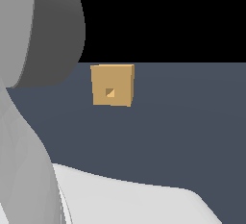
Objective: Insert the peg into the horizontal hole in a box.
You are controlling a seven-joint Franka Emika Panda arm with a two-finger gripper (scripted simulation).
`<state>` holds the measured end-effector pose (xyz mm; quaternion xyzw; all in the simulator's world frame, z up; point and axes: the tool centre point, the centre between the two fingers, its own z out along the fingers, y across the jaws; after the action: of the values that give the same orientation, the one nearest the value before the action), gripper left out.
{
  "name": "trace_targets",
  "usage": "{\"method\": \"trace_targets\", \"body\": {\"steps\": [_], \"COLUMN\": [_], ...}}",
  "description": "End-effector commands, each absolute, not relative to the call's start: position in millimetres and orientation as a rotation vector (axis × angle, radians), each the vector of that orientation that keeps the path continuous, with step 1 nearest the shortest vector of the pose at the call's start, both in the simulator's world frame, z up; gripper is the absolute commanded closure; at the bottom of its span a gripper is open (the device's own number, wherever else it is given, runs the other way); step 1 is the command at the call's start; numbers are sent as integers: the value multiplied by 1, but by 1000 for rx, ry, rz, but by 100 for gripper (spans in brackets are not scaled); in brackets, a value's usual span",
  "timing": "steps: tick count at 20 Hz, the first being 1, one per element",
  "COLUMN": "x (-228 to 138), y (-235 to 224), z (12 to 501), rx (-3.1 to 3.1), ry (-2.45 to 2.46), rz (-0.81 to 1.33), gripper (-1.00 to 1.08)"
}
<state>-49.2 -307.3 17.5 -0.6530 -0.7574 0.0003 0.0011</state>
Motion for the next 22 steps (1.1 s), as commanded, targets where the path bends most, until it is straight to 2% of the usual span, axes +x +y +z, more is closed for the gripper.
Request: {"method": "trace_targets", "body": {"steps": [1,8,22], "x": [-52,-66,-89], "y": [-294,-237,-90], "z": [20,26,41], "rx": [-2062,-2116,-2246], "ry": [-2369,-2322,-2196], "rz": [0,0,0], "gripper": [108,108,108]}}
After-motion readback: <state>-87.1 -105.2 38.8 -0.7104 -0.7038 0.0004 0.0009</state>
